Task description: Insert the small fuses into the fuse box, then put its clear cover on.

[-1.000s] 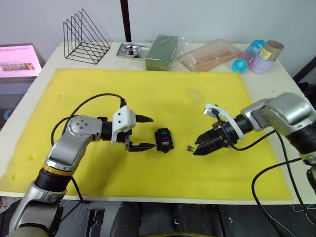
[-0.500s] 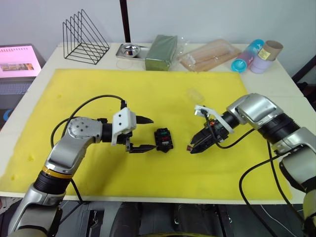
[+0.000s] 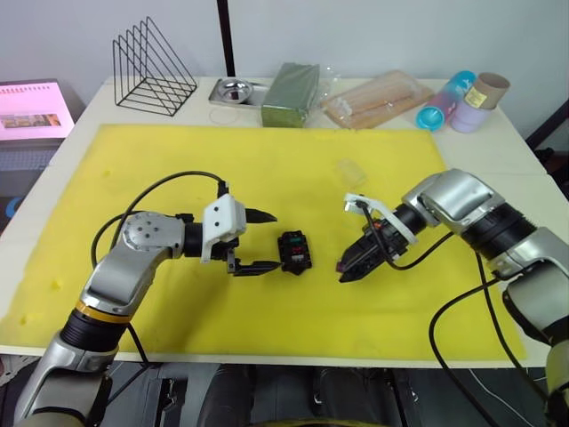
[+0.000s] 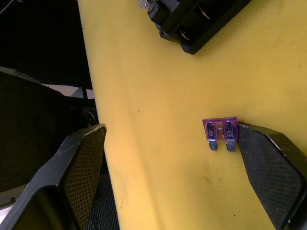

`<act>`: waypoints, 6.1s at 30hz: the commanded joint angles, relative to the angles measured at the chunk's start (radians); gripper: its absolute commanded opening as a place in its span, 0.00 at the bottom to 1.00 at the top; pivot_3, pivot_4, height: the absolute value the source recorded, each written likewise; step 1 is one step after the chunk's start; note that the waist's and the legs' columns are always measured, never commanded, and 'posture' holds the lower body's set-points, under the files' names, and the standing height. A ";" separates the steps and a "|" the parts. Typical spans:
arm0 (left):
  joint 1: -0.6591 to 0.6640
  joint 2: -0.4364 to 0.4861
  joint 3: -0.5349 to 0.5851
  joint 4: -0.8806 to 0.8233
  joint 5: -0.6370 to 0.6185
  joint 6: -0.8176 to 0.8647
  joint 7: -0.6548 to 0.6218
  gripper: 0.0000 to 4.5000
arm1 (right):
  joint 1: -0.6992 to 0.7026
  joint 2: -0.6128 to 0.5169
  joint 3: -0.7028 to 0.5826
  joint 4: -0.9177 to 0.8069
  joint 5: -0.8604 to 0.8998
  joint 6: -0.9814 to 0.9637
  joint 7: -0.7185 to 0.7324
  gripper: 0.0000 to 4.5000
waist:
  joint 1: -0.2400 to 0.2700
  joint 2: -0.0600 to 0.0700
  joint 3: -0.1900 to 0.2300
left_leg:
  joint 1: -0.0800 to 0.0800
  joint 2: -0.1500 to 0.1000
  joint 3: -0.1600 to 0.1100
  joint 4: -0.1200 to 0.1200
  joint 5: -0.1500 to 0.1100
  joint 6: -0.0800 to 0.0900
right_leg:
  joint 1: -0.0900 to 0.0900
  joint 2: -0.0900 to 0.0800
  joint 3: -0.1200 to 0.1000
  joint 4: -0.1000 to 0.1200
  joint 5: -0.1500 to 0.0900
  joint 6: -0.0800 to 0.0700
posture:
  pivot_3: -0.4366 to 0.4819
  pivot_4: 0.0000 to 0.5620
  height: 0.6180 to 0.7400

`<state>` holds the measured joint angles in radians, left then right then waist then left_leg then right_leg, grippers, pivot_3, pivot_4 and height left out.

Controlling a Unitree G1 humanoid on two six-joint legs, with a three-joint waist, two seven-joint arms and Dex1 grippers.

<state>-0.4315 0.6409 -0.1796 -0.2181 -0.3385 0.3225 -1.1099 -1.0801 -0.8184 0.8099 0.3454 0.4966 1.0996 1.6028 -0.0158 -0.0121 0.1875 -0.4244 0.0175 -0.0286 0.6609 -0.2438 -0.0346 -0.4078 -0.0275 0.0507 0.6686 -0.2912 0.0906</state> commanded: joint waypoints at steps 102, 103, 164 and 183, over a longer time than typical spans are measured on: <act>0.013 -0.020 0.007 -0.017 0.007 -0.037 0.025 1.00 | 0.971 0.135 -0.944 -0.732 1.476 -0.076 -2.057 0.24 | 0.001 0.000 0.000 | -0.001 0.001 0.001 0.002 0.000 0.000 | 0.003 0.001 0.001 -0.002 0.001 0.002 | 0.48 0.27 1.00; 0.012 -0.019 0.007 -0.015 0.008 -0.039 0.024 1.00 | 0.960 0.107 -0.944 -0.732 1.476 -0.050 -1.991 0.31 | 0.002 0.001 0.000 | -0.001 0.001 0.001 0.002 0.000 0.000 | 0.003 0.001 0.001 -0.001 0.001 0.002 | 0.48 0.27 1.00; -0.052 0.017 -0.018 -0.044 -0.016 -0.008 -0.089 1.00 | 0.452 -0.024 -0.672 -0.338 0.434 0.307 -0.689 0.58 | 0.002 0.000 0.000 | -0.001 0.000 0.002 0.002 0.000 0.000 | 0.002 0.001 0.001 -0.002 0.001 0.002 | 0.48 0.27 1.00; -0.055 0.006 -0.021 -0.039 -0.010 -0.011 -0.075 1.00 | 0.437 0.024 -0.655 -0.255 0.302 0.273 -0.634 0.58 | 0.002 0.000 0.000 | -0.001 -0.001 0.002 0.002 0.000 0.000 | 0.002 0.001 0.001 -0.002 0.001 0.002 | 0.48 0.27 1.00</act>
<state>-0.4751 0.6480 -0.2048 -0.2372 -0.3474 0.3227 -1.1902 -0.6252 -0.7994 0.1574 0.0847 0.8195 1.3867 0.9706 -0.0139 -0.0116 0.1878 -0.4255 0.0170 -0.0266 0.6627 -0.2439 -0.0343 -0.4056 -0.0269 0.0512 0.6667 -0.2902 0.0926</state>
